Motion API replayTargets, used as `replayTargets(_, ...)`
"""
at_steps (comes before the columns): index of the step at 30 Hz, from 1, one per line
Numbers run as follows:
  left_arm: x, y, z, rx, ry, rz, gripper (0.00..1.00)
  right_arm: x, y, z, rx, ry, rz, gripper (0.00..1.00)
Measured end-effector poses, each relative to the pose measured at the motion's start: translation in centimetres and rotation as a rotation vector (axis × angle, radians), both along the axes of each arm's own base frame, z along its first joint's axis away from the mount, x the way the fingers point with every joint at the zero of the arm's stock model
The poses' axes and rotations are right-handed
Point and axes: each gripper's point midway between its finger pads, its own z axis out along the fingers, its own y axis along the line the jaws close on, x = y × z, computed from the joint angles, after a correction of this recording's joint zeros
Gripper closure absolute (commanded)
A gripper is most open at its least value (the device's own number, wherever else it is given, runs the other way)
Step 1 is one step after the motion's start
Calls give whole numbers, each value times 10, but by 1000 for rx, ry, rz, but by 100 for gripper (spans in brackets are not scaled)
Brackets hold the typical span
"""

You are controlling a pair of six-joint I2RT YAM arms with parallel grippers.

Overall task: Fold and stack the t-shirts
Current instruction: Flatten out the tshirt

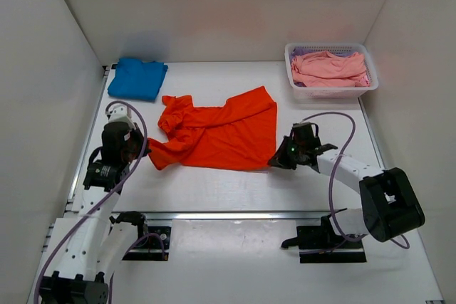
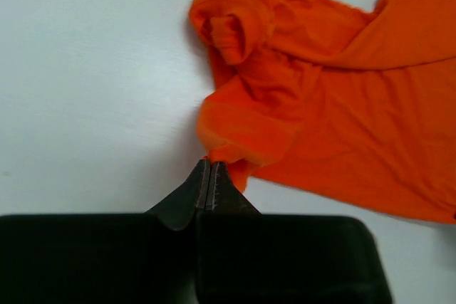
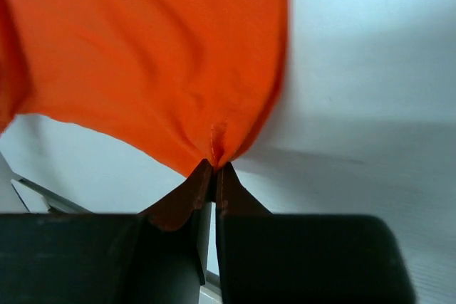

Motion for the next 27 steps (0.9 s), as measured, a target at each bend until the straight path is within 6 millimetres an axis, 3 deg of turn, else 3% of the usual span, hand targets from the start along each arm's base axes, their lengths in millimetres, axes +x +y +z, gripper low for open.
replayTargets(2, 13, -9, 14, -64, -7, -15, 100, 18, -2, 24, -14, -48, 16, 100)
replayTargets(3, 27, -16, 33, -104, -33, -29, 100, 33, -2, 45, -15, -99, 22, 100)
replayTargets(5, 50, -25, 73, -159, -106, -47, 100, 72, -2, 107, -16, -254, 38, 100)
replayTargets(8, 76, -33, 158, -250, -280, -71, 100, 111, -3, 215, -18, -525, 59, 100)
replayTargets(9, 81, -31, 213, -294, -397, -67, 100, 117, -7, 277, -24, -681, 65, 100)
replayTargets(11, 74, -29, 267, -324, -518, -61, 100, 105, -13, 329, -29, -807, 68, 100)
replayTargets(13, 59, -30, 311, -348, -618, -71, 100, 86, -19, 365, -38, -890, 65, 100)
replayTargets(16, 30, -31, 356, -373, -723, -77, 100, 54, -32, 402, -43, -980, 52, 100)
replayTargets(19, 1, -30, 388, -390, -804, -71, 100, 30, -49, 421, -41, -1026, 32, 100)
replayTargets(21, -15, -30, 403, -401, -844, -69, 100, 26, -65, 429, -50, -1040, 5, 100)
replayTargets(24, -24, -27, 410, -405, -872, -51, 100, 26, -81, 437, -53, -1056, -11, 100)
replayTargets(27, -7, -21, 398, -372, -844, -15, 100, 40, -77, 428, -40, -1022, 25, 100)
